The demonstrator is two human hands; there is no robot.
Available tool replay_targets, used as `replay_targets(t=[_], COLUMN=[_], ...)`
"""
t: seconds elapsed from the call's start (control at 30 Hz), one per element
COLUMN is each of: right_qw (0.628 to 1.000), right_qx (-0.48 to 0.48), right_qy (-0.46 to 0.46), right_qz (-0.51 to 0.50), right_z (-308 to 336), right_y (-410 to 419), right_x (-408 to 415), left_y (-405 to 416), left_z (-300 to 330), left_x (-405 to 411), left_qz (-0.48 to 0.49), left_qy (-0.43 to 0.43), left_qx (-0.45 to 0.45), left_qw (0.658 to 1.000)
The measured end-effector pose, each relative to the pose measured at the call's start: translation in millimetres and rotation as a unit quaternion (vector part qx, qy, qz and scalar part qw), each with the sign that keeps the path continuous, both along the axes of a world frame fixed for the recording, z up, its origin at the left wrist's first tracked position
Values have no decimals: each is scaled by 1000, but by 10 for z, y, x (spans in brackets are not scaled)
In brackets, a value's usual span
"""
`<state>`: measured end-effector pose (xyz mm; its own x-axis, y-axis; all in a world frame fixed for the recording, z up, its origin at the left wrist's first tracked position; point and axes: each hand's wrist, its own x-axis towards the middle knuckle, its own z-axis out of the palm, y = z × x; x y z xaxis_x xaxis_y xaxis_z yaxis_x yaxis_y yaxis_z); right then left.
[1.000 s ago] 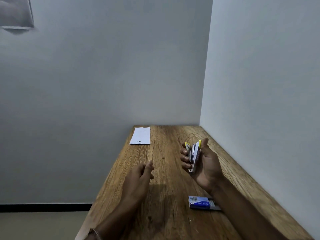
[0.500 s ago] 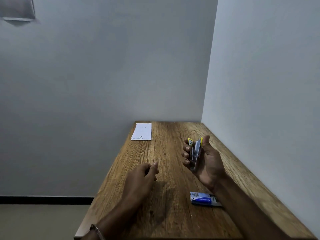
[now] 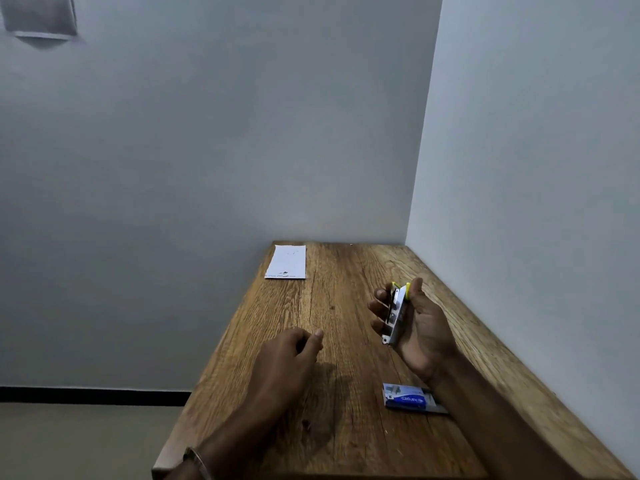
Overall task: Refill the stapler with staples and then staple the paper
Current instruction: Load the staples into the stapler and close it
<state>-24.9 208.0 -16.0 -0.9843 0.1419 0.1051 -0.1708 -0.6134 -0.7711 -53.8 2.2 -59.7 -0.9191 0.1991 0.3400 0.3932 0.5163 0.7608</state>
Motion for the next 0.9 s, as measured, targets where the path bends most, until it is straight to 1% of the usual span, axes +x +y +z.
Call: replay_targets(t=[0.13, 0.23, 0.3, 0.63, 0.8, 0.9], right_qw=[1000, 996, 995, 992, 992, 993], right_qx=[-26, -73, -81, -87, -74, -51], right_qy=[-3, 21, 30, 35, 40, 45], right_qz=[15, 49, 59, 87, 94, 100], right_z=[4, 14, 8, -16, 5, 29], right_y=[24, 36, 50, 47, 70, 132], right_x=[9, 20, 21, 24, 35, 42], left_y=[-1, 0, 0, -11, -11, -8], left_z=[5, 5, 7, 12, 6, 8], left_x=[-3, -2, 2, 15, 9, 7], left_qz=[-3, -4, -5, -9, -10, -10], left_qy=[2, 2, 2, -2, -1, -1], left_qx=[-5, -2, 0, 5, 2, 1], left_qw=[1000, 1000, 1000, 1000, 1000, 1000])
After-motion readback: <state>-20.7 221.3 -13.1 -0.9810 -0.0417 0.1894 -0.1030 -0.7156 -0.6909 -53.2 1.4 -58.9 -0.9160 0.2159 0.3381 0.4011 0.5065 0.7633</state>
